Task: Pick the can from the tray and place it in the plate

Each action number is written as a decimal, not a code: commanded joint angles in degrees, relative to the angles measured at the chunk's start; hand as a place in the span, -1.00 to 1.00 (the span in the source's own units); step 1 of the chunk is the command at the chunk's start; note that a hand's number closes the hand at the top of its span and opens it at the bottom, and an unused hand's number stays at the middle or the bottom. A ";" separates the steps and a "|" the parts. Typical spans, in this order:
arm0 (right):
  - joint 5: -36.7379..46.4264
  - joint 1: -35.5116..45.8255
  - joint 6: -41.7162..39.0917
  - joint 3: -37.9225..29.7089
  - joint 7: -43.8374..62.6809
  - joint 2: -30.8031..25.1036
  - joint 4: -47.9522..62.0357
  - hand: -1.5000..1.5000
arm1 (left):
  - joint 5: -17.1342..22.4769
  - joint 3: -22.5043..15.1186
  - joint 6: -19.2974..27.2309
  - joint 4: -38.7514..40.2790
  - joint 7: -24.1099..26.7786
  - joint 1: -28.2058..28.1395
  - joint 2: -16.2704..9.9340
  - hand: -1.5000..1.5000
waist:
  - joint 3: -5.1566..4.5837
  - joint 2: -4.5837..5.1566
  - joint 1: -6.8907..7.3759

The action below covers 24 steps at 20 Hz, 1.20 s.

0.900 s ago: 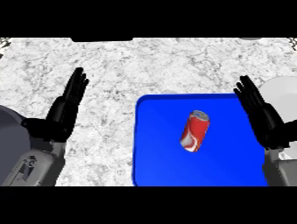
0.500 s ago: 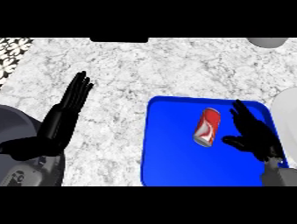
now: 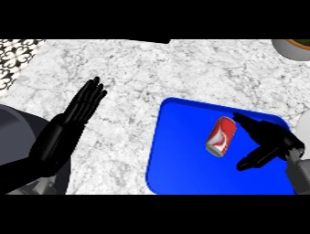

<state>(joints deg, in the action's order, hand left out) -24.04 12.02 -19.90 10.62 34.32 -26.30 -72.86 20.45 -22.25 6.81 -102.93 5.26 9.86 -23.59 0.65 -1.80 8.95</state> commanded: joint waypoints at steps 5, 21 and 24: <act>-6.85 6.82 -7.66 5.60 22.16 0.32 12.22 -1.00 | -5.88 0.54 -1.75 1.84 -2.34 2.88 -5.64 0.00 | -0.56 4.39 0.06; -28.32 16.60 -13.81 10.79 38.79 -3.43 24.23 -1.00 | -7.33 1.56 -2.10 -1.28 -6.03 2.30 -5.09 0.00 | -0.59 4.94 0.37; -30.47 17.90 -13.94 12.08 39.24 -4.89 27.01 -1.00 | -7.88 1.88 -2.14 -1.34 -6.09 2.14 -5.19 0.00 | -0.59 4.92 -0.14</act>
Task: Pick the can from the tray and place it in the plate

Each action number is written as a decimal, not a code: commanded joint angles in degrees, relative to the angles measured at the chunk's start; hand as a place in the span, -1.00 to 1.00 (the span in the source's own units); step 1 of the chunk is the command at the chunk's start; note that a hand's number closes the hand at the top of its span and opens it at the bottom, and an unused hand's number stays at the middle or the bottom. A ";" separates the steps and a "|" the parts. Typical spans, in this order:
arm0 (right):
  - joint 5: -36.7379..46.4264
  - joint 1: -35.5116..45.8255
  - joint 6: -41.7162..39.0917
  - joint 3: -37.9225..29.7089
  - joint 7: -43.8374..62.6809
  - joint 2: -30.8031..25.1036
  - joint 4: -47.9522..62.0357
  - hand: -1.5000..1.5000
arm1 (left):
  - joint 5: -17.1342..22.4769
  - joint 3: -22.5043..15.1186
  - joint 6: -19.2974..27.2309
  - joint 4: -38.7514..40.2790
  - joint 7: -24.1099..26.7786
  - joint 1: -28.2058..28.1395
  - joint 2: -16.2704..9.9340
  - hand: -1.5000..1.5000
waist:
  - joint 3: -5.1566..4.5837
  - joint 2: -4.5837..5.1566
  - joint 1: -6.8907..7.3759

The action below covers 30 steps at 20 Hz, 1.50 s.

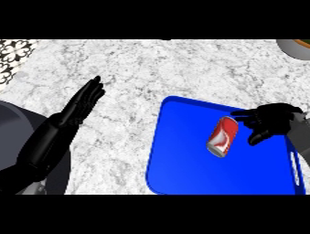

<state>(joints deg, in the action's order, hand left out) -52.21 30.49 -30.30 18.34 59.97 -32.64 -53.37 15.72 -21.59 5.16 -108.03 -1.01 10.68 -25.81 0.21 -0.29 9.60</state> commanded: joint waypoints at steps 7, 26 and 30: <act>-8.47 1.65 -5.45 8.00 13.00 3.64 12.48 -1.00 | -3.07 1.23 -0.97 3.77 -0.14 0.99 -2.47 0.00 | -0.05 3.60 -1.58; -21.71 7.04 -8.46 19.86 15.17 9.50 17.48 -1.00 | -2.33 2.88 0.34 2.86 -0.93 0.87 -5.08 0.00 | -0.15 2.61 -4.05; -24.07 7.10 -9.98 22.28 15.75 10.75 17.54 -1.00 | -0.88 3.32 -0.08 2.95 -1.26 -0.30 -5.66 0.00 | -0.15 2.42 -4.72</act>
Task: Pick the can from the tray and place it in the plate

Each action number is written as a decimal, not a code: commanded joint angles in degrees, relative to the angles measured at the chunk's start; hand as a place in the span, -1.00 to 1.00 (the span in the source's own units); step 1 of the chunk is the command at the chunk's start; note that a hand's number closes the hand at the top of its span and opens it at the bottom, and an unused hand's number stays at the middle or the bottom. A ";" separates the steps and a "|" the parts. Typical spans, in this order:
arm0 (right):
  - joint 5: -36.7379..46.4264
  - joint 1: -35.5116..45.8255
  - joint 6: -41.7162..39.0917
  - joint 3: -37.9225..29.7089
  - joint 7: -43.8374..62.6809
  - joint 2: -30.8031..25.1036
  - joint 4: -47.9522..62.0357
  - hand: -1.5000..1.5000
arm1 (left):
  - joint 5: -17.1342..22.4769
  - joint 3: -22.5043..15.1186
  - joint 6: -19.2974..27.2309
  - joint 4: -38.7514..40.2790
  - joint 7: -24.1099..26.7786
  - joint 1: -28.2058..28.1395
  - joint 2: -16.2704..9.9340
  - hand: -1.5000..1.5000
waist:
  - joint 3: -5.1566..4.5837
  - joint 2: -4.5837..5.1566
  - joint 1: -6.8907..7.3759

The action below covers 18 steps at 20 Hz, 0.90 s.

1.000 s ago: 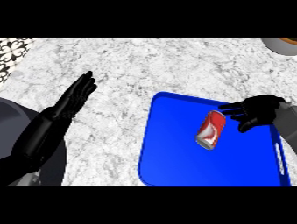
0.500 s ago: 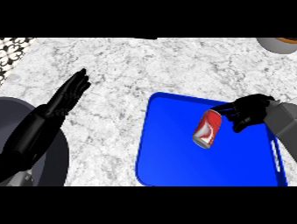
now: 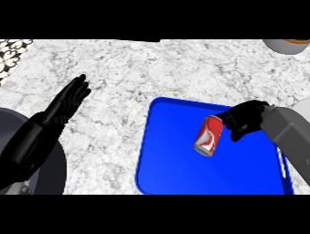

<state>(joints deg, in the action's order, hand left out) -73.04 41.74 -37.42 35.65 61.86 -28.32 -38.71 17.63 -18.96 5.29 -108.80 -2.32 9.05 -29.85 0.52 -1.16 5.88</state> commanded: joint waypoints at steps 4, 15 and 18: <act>-6.03 -2.63 -1.81 6.94 14.93 8.43 2.41 -1.00 | -2.17 2.02 -0.36 4.61 0.98 0.67 -2.07 0.00 | -0.59 3.02 -1.57; -10.41 -0.49 -5.38 11.61 12.65 8.32 0.07 1.00 | -1.80 3.28 0.06 7.33 3.16 -0.86 -3.74 0.00 | -0.55 2.18 -4.86; -10.71 2.19 -3.38 13.00 12.35 9.03 0.33 1.00 | -2.80 1.85 0.38 8.03 5.72 -1.88 -2.96 0.00 | -0.58 2.33 -4.67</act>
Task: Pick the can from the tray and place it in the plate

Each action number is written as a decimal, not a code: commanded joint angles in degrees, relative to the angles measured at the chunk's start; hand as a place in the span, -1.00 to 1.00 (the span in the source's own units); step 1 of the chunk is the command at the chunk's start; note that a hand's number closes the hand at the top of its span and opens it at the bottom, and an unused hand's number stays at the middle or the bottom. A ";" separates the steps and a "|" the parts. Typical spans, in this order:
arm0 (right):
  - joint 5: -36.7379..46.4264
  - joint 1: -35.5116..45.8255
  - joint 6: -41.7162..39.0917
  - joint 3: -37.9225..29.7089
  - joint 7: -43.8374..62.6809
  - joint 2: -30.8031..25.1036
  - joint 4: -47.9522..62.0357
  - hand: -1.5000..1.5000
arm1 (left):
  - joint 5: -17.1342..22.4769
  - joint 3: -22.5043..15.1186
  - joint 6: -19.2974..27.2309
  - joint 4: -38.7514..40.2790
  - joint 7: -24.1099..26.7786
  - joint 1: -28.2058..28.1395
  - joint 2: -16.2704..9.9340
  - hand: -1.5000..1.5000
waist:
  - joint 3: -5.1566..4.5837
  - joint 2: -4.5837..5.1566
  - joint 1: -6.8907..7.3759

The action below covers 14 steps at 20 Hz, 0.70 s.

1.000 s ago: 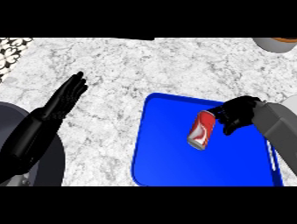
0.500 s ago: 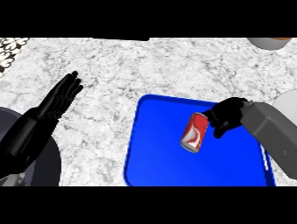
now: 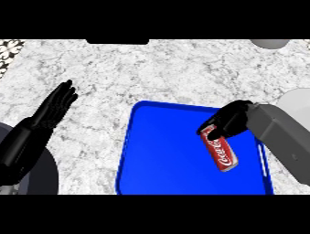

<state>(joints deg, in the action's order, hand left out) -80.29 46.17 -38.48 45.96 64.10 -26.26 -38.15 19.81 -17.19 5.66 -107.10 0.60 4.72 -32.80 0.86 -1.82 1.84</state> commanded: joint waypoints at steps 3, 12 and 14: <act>13.87 -0.71 -13.65 9.48 -5.25 -0.39 -12.35 1.00 | -2.34 2.08 1.44 4.19 -0.37 -0.21 -2.01 0.00 | -0.68 -0.07 -5.10; 31.66 17.65 -15.71 2.94 -19.39 -10.38 -31.12 1.00 | 0.13 1.55 2.43 4.88 -2.25 -5.70 -2.81 0.00 | 0.75 -10.53 -11.43; 34.37 20.20 -15.26 -0.77 -21.64 -12.95 -35.30 1.00 | 0.19 2.21 2.93 5.66 -2.49 -6.33 -3.07 0.00 | 1.10 -10.62 -12.67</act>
<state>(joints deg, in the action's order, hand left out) -51.66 61.90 -53.81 49.00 45.82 -35.68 -65.97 20.21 -15.61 7.88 -102.87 -1.36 -0.75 -35.54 1.64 -11.15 -8.22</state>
